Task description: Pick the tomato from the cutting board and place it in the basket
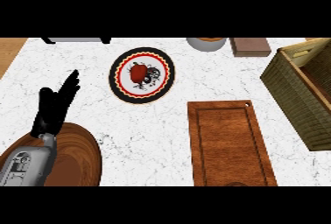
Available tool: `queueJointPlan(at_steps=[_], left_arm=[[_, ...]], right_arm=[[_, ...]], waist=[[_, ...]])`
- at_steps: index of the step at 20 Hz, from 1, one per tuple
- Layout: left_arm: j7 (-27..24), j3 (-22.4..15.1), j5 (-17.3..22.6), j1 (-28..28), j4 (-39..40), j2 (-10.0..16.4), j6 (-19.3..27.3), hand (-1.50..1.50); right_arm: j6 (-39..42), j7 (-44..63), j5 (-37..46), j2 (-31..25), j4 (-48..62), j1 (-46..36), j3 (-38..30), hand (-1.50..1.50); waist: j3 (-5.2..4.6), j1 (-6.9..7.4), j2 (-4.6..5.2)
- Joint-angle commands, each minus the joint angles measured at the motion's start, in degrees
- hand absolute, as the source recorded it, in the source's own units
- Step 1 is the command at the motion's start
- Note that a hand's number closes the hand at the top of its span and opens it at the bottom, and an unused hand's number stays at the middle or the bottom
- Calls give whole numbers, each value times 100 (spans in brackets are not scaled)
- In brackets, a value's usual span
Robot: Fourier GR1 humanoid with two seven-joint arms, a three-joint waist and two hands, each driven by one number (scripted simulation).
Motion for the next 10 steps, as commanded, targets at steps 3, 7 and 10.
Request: queueJointPlan(at_steps=[3,7,10], left_arm=[[42,-40,39,281,-197,-100,-46,0],[-32,-33,-32,-98,291,-176,-69,0],[118,60,74,-2,78,-91,-163,0]], right_arm=[[28,-948,525,-1029,919,412,-37,150],[-459,-2184,644,-1445,1556,864,-245,150],[-342,-2788,470,-1686,2037,840,-380,150]], waist=[[-20,67,18],[-19,27,40],[-20,50,22]])
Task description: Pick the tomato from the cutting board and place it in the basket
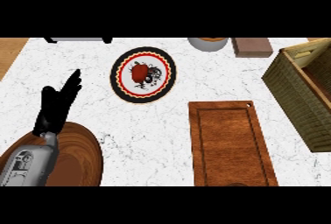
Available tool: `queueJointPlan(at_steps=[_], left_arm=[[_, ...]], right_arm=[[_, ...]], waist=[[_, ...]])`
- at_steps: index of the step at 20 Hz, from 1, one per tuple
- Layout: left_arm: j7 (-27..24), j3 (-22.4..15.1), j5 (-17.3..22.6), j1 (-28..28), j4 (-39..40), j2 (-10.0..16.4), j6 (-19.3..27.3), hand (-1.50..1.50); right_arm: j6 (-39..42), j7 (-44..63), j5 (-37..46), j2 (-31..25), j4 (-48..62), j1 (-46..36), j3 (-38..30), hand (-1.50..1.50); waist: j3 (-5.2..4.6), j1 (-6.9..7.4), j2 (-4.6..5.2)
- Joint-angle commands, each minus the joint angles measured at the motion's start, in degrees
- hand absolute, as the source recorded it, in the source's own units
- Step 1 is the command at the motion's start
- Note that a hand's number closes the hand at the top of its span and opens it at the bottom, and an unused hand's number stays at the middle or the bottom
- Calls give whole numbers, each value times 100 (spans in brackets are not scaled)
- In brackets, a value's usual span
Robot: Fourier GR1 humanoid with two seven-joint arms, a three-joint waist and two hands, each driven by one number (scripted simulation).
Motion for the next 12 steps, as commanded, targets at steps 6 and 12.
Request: queueJointPlan(at_steps=[6,12], left_arm=[[-338,183,-3,22,460,-77,-77,0],[-222,68,-55,-29,384,-251,-33,0]], right_arm=[[-765,-1469,193,-46,733,834,-32,150],[-1161,-2109,451,-10,1490,1042,102,150]], waist=[[-31,-34,9],[-30,-1,16]])
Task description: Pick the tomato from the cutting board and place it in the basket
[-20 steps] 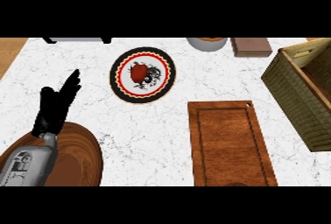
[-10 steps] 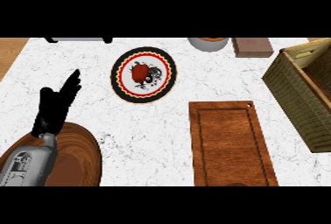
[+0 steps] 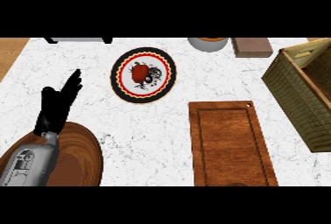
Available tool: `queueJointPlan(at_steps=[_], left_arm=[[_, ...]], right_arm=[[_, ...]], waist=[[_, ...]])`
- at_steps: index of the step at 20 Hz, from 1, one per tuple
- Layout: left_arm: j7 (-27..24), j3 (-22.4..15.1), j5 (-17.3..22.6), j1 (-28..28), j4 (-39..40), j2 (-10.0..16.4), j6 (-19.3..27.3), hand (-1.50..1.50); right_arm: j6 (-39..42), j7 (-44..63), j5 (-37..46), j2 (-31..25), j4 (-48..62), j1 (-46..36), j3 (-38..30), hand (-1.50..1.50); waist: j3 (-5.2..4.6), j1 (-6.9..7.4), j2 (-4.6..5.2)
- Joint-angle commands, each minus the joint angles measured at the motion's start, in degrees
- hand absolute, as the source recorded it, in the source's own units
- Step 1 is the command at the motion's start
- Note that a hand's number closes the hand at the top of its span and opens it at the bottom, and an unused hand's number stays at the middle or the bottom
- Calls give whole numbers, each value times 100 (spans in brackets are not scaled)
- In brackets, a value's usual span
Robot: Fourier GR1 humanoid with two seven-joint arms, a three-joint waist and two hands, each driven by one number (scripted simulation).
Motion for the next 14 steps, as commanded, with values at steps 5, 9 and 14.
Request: queueJointPlan(at_steps=[5,9,14], left_arm=[[184,-193,-136,254,-247,-257,102,0],[304,-124,-202,20,-49,-204,74,0],[-70,99,27,198,-8,-121,-161,0]], right_arm=[[-129,122,-369,254,994,141,-604,-150],[-572,-43,-503,651,1065,347,-719,-150],[-1180,-775,-678,502,1251,521,-1143,-150]], waist=[[-34,21,15],[-34,-19,20],[-33,4,31]])
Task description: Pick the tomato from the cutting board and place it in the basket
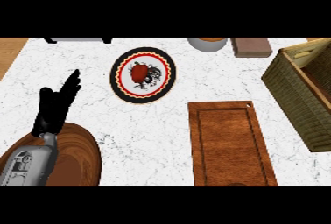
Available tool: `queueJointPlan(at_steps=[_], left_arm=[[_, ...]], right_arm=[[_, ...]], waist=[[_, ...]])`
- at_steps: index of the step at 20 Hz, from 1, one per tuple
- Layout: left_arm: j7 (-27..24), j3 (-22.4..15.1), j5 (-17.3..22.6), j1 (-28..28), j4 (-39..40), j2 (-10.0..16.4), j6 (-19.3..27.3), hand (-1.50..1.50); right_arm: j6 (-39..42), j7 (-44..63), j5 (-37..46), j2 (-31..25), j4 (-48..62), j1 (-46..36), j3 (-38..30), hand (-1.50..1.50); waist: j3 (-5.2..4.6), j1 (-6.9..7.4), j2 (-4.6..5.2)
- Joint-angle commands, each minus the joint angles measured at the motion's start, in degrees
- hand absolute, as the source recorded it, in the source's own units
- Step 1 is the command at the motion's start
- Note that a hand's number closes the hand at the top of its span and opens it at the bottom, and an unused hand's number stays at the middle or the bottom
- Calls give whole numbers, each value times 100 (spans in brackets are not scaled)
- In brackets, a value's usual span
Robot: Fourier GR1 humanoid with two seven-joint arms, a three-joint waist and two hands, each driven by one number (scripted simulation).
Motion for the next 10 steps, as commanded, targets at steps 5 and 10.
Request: queueJointPlan(at_steps=[5,10], left_arm=[[-24,-100,-60,199,37,-222,53,0],[-209,9,-86,64,306,-139,-16,0]], right_arm=[[-887,-253,-388,-409,457,-131,-981,-150],[-1292,108,-452,-800,965,-454,-1337,-150]], waist=[[-17,7,18],[-21,21,39]])
